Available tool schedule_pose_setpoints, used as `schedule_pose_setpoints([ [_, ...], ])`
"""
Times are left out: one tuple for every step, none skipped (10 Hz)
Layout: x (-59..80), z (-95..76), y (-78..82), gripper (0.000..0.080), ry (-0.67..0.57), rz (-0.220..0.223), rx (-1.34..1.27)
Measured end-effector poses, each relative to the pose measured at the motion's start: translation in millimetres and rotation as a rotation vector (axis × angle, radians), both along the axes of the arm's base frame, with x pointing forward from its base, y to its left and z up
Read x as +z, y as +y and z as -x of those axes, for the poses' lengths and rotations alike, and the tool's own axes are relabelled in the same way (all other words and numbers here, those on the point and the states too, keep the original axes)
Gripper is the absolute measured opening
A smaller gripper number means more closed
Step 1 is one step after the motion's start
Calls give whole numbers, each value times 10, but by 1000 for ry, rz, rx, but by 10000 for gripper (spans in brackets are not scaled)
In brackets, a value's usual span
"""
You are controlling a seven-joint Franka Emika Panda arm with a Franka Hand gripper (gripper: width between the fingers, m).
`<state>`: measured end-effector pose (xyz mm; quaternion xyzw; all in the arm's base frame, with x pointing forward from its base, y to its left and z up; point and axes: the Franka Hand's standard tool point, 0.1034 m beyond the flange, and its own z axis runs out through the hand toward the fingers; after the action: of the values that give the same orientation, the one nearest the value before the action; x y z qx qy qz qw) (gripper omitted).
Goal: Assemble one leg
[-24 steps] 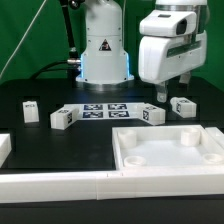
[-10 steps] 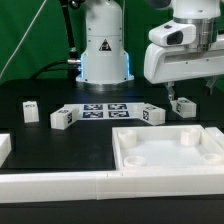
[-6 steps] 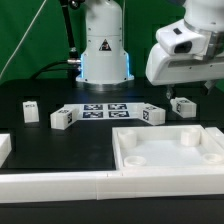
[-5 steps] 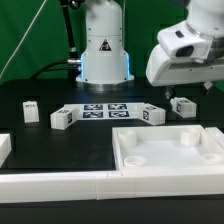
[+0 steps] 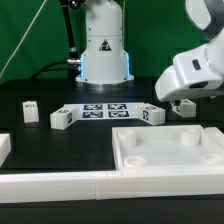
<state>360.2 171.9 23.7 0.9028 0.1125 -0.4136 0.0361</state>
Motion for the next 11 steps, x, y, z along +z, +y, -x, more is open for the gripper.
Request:
schedule_pose_setpoints([
  [-34, -20, 31, 649, -12, -5, -1],
  [-48, 2, 33, 649, -10, -4, 3],
  [-74, 26, 26, 649, -4, -2, 3],
  [-107, 48, 3, 649, 4, 2, 1],
  [-137, 72, -21, 649, 12, 9, -5],
  [-155, 94, -31, 649, 14, 26, -19],
  [-162, 104, -31, 649, 16, 28, -20],
  [-163, 105, -27, 649, 16, 26, -18],
  [-163, 103, -26, 527, 15, 25, -17],
  [-163, 103, -26, 389, 15, 25, -17],
  [-162, 103, -25, 288, 15, 24, -16],
])
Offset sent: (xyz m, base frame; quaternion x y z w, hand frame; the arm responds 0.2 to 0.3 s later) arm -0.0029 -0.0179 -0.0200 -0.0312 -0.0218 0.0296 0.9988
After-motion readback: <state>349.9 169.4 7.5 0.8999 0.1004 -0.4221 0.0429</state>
